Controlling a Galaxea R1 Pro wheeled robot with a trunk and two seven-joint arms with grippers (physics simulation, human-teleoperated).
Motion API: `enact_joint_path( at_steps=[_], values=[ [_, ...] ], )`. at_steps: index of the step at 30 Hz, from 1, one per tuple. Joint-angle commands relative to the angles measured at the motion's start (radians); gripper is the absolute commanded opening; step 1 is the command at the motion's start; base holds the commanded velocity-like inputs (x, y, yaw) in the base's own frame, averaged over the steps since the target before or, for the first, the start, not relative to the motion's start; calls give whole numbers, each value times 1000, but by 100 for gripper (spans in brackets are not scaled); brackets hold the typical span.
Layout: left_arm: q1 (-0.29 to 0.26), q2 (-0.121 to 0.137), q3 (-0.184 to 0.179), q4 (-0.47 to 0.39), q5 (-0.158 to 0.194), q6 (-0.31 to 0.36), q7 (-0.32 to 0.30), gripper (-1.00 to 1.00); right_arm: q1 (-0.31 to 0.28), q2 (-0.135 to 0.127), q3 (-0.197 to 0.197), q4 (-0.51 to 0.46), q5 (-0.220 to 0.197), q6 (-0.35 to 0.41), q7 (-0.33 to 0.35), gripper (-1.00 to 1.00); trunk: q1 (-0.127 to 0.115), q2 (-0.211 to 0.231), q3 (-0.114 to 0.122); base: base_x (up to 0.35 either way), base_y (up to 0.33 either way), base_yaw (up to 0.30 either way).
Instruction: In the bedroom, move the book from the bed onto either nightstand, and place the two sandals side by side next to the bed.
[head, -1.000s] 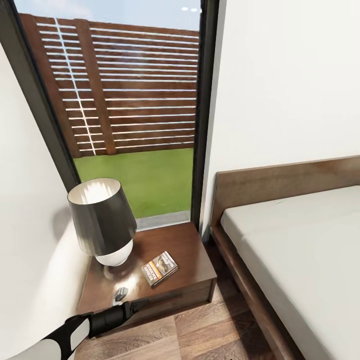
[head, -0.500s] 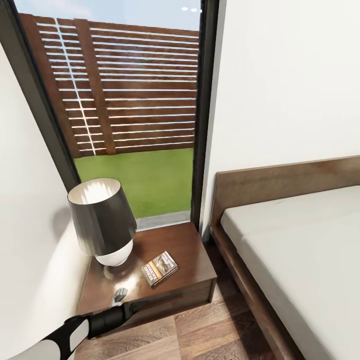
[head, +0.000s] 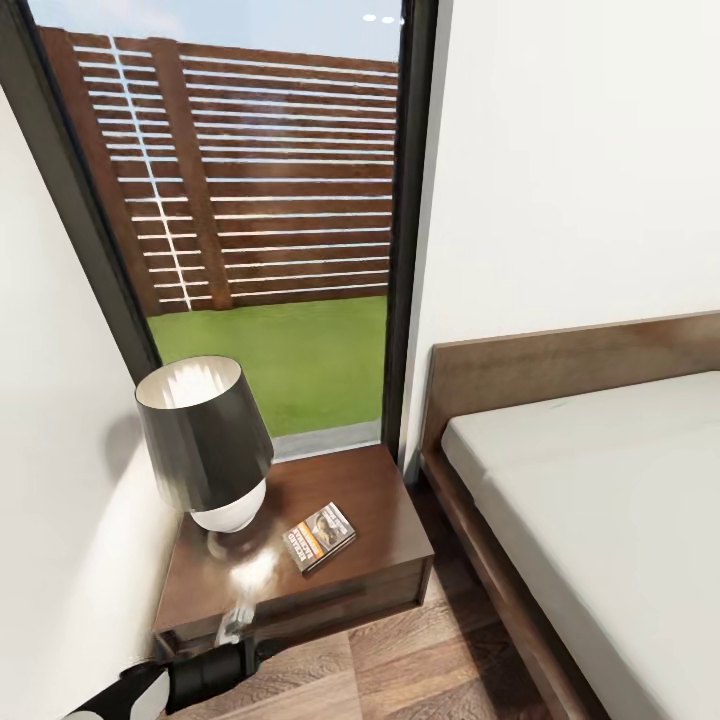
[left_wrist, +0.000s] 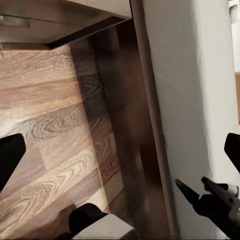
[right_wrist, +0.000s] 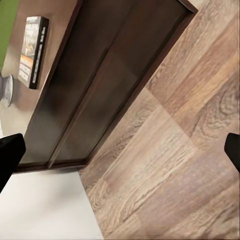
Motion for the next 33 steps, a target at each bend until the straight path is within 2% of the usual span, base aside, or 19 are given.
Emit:
enact_joint_path(
  at_steps=[1,8,15,20,26,33],
  values=[
    [6,2,-7,3,6,1,-2,100,-1,-1,9,5,-7,-7,0,100,0,0,-1,0,0,0],
    [45,3,-7,57,-9,-61,0,100,0,-1,12,28,-4,-13,-6,100,0,0,-1,0,0,0],
    [80,4,-7,115,-11,-132,6,100,0,-1,10,116,-6,-15,-24,100,0,0,-1,0,0,0],
    [118,2,-6,127,-11,-153,10,100,-1,-1,8,173,-9,-17,-72,100,0,0,-1,0,0,0],
    [144,-1,-6,131,-10,-170,21,100,0,-1,9,198,-10,-17,-153,100,0,0,-1,0,0,0],
    [160,-4,-5,132,-8,-182,91,100,-1,2,9,205,-9,-17,-222,100,0,0,-1,0,0,0]
  ],
)
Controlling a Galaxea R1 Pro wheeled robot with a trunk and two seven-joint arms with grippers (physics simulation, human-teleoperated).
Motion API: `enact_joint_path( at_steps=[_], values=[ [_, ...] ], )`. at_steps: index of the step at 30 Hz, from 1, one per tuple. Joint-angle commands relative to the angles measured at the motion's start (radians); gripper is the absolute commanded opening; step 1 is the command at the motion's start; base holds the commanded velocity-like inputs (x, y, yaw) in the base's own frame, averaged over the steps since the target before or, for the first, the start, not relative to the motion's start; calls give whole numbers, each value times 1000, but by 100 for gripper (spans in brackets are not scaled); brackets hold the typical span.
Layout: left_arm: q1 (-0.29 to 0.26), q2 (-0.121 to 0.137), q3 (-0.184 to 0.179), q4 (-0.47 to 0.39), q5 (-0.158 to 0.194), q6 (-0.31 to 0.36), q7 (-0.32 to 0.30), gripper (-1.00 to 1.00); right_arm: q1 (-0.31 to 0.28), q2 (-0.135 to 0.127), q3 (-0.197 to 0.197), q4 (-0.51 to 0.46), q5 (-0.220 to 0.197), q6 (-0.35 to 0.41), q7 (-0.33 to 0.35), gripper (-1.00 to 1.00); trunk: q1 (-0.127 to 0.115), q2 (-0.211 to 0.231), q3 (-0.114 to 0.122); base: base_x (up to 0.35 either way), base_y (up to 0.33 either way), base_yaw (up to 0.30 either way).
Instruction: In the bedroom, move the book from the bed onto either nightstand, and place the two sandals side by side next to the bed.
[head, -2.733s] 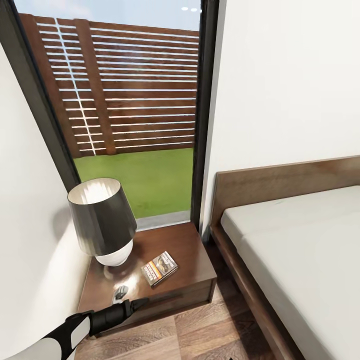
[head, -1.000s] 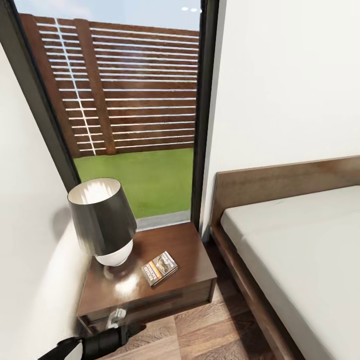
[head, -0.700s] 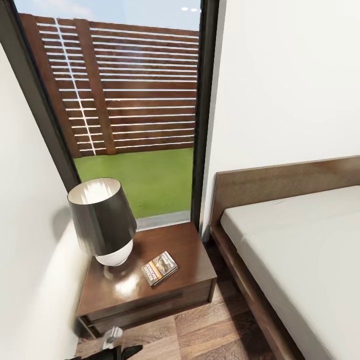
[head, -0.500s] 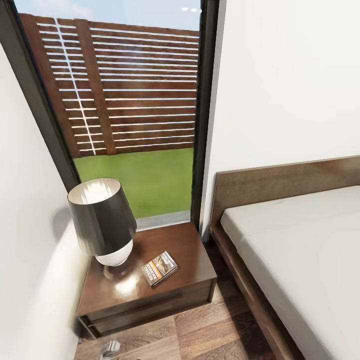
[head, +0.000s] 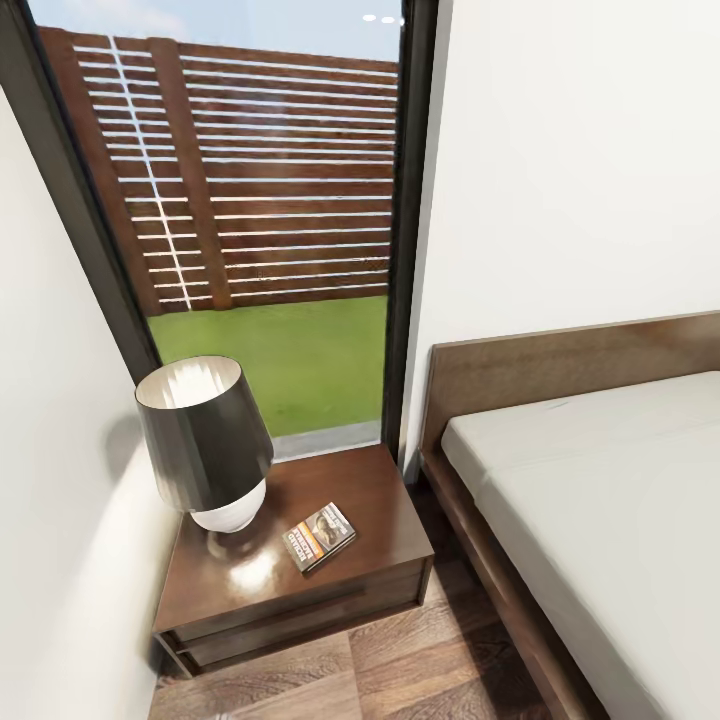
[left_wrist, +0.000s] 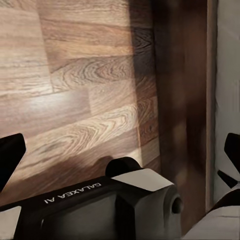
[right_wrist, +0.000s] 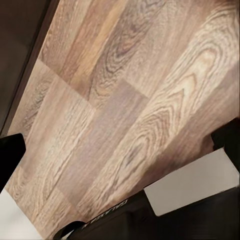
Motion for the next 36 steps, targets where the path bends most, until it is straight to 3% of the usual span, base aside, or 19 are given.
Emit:
enact_joint_path(
  at_steps=[1,18,36],
  values=[
    [0,0,-8,-1,11,6,5,100,0,0,8,2,-8,-4,-2,100,0,0,-1,0,0,0],
    [3,-1,-1,0,15,4,37,100,0,9,16,8,-1,4,-59,100,0,0,-1,0,0,0],
    [3,-1,1,0,14,4,38,100,0,11,20,14,0,5,-218,100,0,0,-1,0,0,0]
  ],
)
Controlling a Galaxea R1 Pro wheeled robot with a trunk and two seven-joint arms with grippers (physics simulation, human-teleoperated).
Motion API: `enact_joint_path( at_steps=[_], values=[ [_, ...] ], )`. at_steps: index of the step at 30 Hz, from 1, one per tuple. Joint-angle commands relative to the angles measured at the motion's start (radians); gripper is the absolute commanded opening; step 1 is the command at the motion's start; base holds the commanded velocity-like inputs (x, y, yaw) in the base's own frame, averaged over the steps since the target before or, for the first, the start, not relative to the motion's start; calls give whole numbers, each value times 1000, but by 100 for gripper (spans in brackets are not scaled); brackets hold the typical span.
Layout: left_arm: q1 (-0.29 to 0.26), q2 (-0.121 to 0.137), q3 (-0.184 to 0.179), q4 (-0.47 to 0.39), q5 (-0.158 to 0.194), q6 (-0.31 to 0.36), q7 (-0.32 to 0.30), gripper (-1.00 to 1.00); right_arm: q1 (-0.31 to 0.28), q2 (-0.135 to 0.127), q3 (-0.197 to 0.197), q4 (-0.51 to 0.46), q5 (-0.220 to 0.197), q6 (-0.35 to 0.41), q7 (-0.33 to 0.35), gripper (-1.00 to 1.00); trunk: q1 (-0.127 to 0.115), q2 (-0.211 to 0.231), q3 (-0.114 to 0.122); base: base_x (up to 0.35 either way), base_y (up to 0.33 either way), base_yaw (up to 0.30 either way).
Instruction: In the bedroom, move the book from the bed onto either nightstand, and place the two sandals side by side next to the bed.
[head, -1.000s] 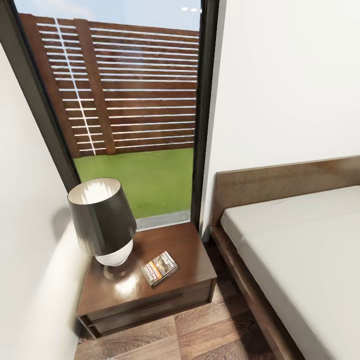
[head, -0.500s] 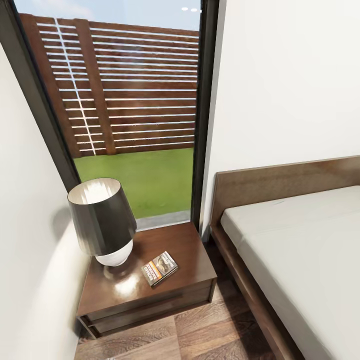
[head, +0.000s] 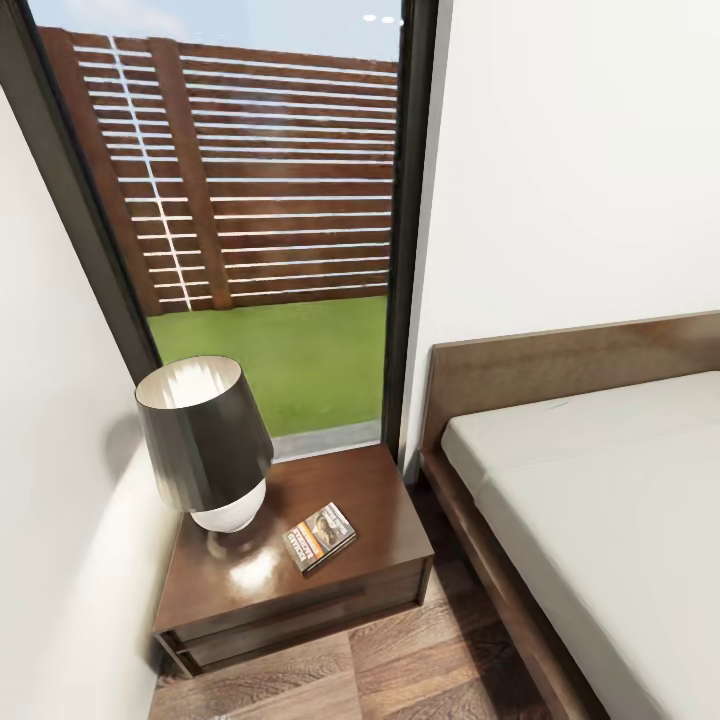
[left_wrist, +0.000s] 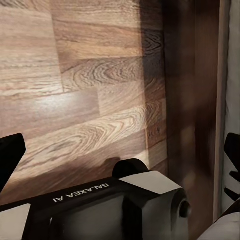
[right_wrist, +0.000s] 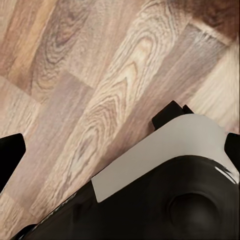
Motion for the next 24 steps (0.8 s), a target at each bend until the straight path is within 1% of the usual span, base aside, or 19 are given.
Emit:
enact_joint_path(
  at_steps=[1,8,24],
  values=[
    [0,0,-8,-1,11,7,-3,100,-1,0,8,1,-10,-3,-2,100,0,0,-1,0,0,0],
    [0,0,-8,-1,9,6,0,100,0,0,9,1,-10,-2,-30,100,0,0,-1,0,0,0],
    [0,1,-7,-1,9,5,1,100,0,0,9,1,-10,-2,-36,100,0,0,-1,0,0,0]
  ],
)
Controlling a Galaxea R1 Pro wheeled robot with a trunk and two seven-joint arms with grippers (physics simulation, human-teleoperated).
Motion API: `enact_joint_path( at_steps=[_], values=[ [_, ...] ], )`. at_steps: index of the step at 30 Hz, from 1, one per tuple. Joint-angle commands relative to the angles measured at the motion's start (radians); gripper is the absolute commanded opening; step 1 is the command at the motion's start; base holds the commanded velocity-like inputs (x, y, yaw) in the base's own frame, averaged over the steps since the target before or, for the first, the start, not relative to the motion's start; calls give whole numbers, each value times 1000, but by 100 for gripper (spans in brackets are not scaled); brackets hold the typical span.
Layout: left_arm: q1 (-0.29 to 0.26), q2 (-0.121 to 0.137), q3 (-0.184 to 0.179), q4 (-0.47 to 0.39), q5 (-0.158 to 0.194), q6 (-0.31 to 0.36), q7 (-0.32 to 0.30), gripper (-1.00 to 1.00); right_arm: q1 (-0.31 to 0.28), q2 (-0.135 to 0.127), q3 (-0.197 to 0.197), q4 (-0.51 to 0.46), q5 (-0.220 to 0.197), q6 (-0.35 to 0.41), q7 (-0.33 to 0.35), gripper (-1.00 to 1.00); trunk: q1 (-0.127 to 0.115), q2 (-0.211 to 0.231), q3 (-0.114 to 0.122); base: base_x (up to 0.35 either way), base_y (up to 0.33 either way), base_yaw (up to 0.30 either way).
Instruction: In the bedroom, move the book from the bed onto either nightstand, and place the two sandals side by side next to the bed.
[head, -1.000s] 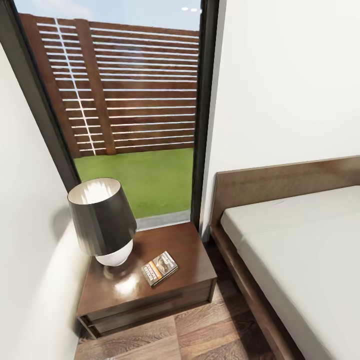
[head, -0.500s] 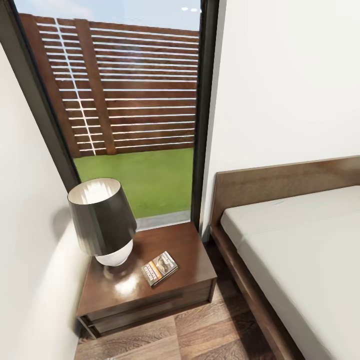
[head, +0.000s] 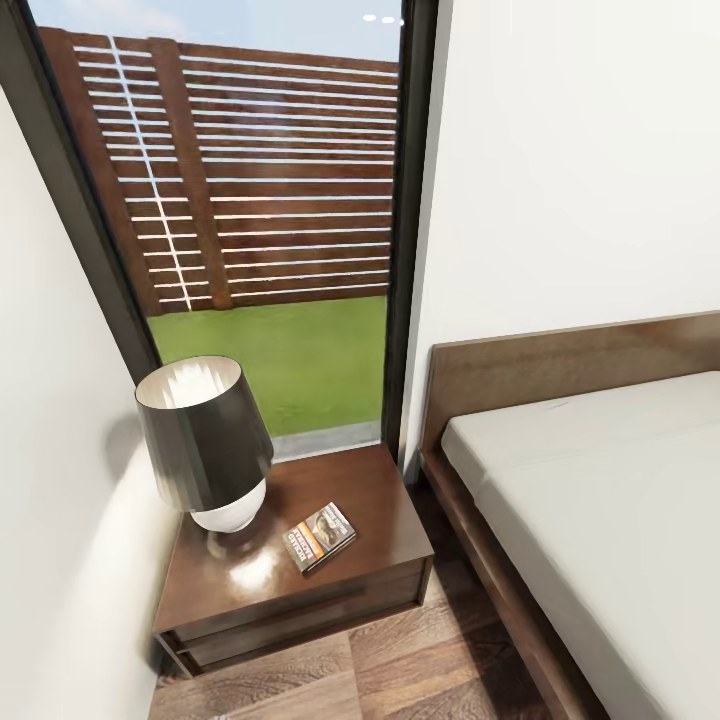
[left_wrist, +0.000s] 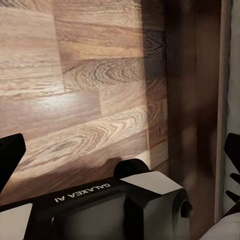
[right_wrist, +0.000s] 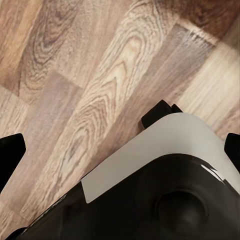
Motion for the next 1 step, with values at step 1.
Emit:
enact_joint_path(
  at_steps=[1],
  values=[
    [0,0,-9,-1,10,6,-3,100,-1,0,8,1,-11,-3,5,100,0,0,-1,0,0,0]
  ],
)
